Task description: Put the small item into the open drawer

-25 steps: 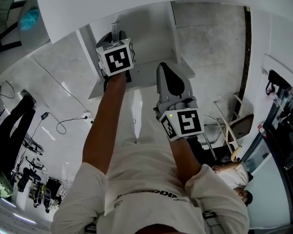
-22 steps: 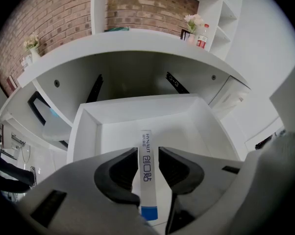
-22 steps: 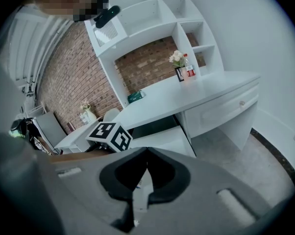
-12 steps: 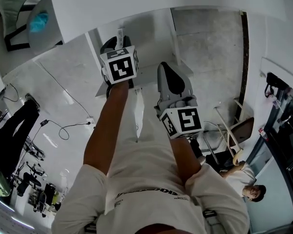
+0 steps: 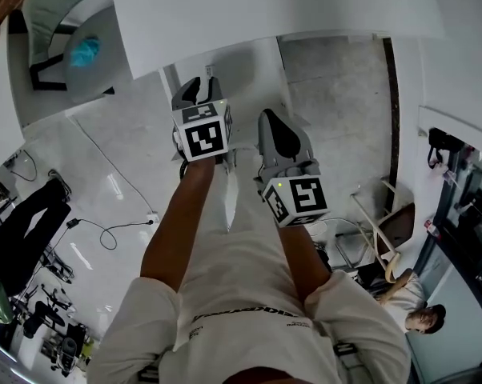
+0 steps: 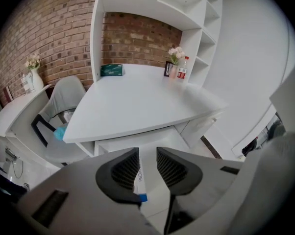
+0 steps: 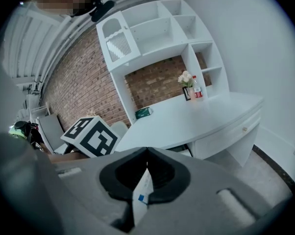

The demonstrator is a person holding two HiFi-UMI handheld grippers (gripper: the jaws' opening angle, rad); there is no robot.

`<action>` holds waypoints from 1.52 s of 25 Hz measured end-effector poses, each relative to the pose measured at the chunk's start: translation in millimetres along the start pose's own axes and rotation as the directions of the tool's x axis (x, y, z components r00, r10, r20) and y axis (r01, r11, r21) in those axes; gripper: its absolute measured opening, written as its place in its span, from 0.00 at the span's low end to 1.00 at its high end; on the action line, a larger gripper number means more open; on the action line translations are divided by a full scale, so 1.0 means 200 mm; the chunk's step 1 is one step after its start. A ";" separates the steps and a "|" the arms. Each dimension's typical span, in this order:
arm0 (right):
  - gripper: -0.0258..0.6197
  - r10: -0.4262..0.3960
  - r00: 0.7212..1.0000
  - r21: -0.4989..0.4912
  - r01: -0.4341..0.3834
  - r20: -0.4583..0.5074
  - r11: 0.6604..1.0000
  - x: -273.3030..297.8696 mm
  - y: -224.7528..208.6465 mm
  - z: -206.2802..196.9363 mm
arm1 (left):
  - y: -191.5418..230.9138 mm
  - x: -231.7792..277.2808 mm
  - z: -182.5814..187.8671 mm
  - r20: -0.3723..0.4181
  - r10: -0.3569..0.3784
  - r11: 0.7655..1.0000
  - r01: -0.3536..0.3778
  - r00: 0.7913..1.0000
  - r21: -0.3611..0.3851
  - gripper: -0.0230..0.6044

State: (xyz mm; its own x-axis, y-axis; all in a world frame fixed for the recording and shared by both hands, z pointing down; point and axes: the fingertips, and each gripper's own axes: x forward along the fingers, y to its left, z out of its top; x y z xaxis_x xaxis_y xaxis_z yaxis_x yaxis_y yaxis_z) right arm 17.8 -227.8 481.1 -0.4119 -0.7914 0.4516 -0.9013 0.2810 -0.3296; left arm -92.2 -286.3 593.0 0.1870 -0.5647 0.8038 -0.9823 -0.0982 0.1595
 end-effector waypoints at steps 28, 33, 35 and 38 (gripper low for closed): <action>0.04 0.034 0.992 -0.132 -0.018 0.125 0.991 -0.51 0.45 0.65 | -0.20 -1.18 0.43 0.317 -0.126 0.981 0.070 0.940 0.183 0.03; 0.04 0.041 0.989 -0.144 -0.021 0.139 0.989 -0.56 0.51 0.71 | -0.23 -1.33 0.46 0.358 -0.150 0.982 0.098 0.922 0.159 0.03; 0.04 0.044 0.987 -0.150 -0.020 0.157 0.988 -0.58 0.53 0.74 | -0.24 -1.38 0.47 0.373 -0.161 0.982 0.111 0.914 0.151 0.03; 0.04 0.053 0.983 -0.137 -0.029 0.177 0.990 -0.63 0.54 0.77 | -0.27 -1.46 0.48 0.403 -0.165 0.981 0.107 0.900 0.162 0.03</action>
State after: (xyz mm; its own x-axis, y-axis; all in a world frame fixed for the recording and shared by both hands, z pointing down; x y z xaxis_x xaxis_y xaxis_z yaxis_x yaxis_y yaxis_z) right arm -7.2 -180.3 261.0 -0.4292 -0.8589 0.2795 -0.8988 0.3756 -0.2260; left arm -95.4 -194.9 295.7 0.3254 -0.8227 0.4661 -0.9455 -0.2894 0.1493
